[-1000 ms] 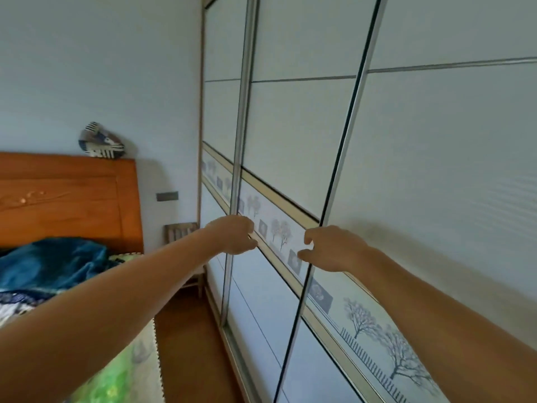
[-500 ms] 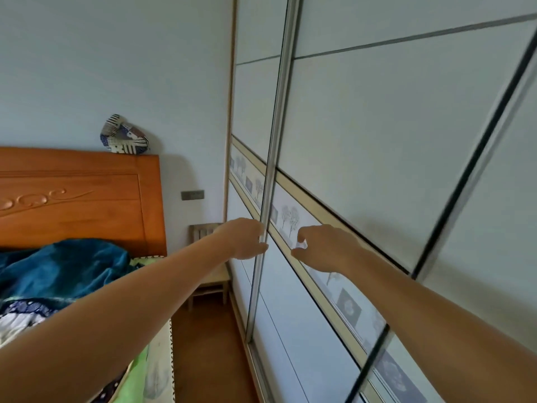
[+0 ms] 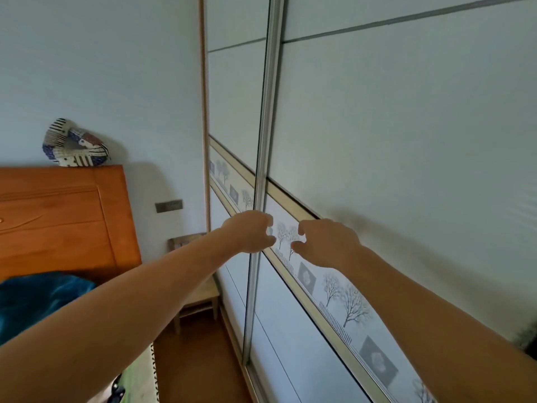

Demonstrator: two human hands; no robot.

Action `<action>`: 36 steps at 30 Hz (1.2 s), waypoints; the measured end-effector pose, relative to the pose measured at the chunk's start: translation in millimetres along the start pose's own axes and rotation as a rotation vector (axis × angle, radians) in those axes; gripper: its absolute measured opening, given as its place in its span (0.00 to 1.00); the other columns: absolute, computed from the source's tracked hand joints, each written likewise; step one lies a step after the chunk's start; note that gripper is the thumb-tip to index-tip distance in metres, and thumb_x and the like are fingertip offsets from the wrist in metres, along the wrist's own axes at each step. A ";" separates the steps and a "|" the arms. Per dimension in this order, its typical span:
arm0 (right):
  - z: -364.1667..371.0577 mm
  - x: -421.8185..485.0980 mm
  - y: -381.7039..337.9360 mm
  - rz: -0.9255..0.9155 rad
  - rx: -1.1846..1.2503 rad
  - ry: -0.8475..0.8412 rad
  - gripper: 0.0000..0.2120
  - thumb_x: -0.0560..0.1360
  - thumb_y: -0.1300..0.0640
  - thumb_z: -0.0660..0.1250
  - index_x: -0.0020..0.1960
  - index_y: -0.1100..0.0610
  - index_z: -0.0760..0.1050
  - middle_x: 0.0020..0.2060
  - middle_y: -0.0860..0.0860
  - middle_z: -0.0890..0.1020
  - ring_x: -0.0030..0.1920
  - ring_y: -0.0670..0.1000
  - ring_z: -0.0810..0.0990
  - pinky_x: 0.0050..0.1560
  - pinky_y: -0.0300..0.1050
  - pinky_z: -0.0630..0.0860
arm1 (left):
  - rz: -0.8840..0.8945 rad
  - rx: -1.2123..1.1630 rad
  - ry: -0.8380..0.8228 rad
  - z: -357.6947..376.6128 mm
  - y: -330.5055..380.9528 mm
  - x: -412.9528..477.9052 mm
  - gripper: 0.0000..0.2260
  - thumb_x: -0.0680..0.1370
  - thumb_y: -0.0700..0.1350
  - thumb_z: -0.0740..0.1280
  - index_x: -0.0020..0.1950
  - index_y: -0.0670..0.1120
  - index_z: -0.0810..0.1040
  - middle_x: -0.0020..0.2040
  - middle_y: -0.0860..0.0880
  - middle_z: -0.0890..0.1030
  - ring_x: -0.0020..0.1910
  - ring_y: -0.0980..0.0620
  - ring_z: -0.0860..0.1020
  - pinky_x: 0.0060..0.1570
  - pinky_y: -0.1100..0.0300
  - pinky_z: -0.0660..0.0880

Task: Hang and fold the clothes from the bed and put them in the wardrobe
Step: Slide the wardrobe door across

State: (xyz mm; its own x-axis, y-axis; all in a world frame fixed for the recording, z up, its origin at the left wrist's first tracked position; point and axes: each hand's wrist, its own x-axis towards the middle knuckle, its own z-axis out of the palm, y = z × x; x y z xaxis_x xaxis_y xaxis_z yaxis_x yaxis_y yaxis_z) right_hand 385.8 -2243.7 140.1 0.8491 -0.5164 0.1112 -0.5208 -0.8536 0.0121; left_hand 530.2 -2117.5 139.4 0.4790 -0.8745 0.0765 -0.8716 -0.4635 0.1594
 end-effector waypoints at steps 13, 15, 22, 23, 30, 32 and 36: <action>0.8 37.3 27.8 0.326 0.004 -0.073 0.22 0.76 0.34 0.59 0.62 0.47 0.72 0.49 0.48 0.77 0.48 0.53 0.78 0.51 0.51 0.78 | 0.348 -0.007 -0.108 35.3 -7.9 144.7 0.23 0.79 0.58 0.66 0.71 0.50 0.73 0.68 0.49 0.77 0.66 0.48 0.75 0.66 0.51 0.72; 2.5 38.5 24.7 0.400 -0.016 -0.025 0.22 0.77 0.34 0.59 0.62 0.47 0.72 0.47 0.48 0.77 0.46 0.53 0.77 0.45 0.48 0.76 | 0.444 -0.001 -0.117 37.0 -10.9 170.6 0.22 0.79 0.59 0.66 0.70 0.51 0.73 0.67 0.49 0.77 0.64 0.48 0.76 0.64 0.49 0.74; 0.0 29.1 3.8 0.640 -0.128 0.123 0.17 0.77 0.37 0.62 0.60 0.46 0.72 0.50 0.49 0.81 0.48 0.56 0.80 0.42 0.48 0.76 | 0.739 0.154 -0.040 31.7 2.8 212.6 0.12 0.77 0.59 0.63 0.44 0.51 0.71 0.42 0.51 0.74 0.44 0.46 0.74 0.42 0.55 0.71; -0.7 25.7 0.8 0.670 -0.169 0.152 0.16 0.78 0.38 0.62 0.60 0.46 0.72 0.50 0.49 0.82 0.48 0.56 0.80 0.42 0.47 0.76 | 0.771 0.156 0.000 30.2 5.4 212.3 0.12 0.77 0.59 0.62 0.43 0.51 0.70 0.39 0.52 0.71 0.41 0.46 0.72 0.40 0.55 0.69; -20.3 -21.0 4.8 0.801 -0.551 0.604 0.33 0.71 0.47 0.75 0.73 0.51 0.69 0.61 0.59 0.75 0.61 0.63 0.73 0.51 0.59 0.77 | 0.923 0.116 0.172 13.8 23.6 203.3 0.16 0.79 0.62 0.61 0.42 0.52 0.67 0.35 0.54 0.66 0.39 0.47 0.71 0.37 0.56 0.67; -25.4 -34.3 12.5 0.889 -0.693 0.612 0.43 0.69 0.42 0.75 0.79 0.48 0.61 0.74 0.63 0.64 0.74 0.66 0.62 0.64 0.66 0.67 | 0.916 0.077 0.169 13.6 20.1 205.3 0.15 0.80 0.62 0.61 0.43 0.52 0.67 0.38 0.52 0.68 0.41 0.47 0.71 0.39 0.56 0.68; -26.3 -39.9 24.5 0.941 -0.704 0.551 0.54 0.68 0.36 0.74 0.83 0.45 0.46 0.81 0.63 0.41 0.79 0.69 0.40 0.68 0.83 0.51 | 0.923 0.012 0.169 15.9 12.2 207.1 0.13 0.80 0.60 0.61 0.43 0.53 0.66 0.42 0.52 0.72 0.44 0.47 0.74 0.40 0.55 0.69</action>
State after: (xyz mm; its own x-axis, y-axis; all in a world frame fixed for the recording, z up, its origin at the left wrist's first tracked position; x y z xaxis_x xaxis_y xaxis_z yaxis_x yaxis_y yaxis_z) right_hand 336.8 -2242.2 162.1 0.0736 -0.6551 0.7519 -0.9710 0.1250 0.2040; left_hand 617.1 -2306.5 141.6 -0.3949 -0.8649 0.3099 -0.9148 0.4014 -0.0454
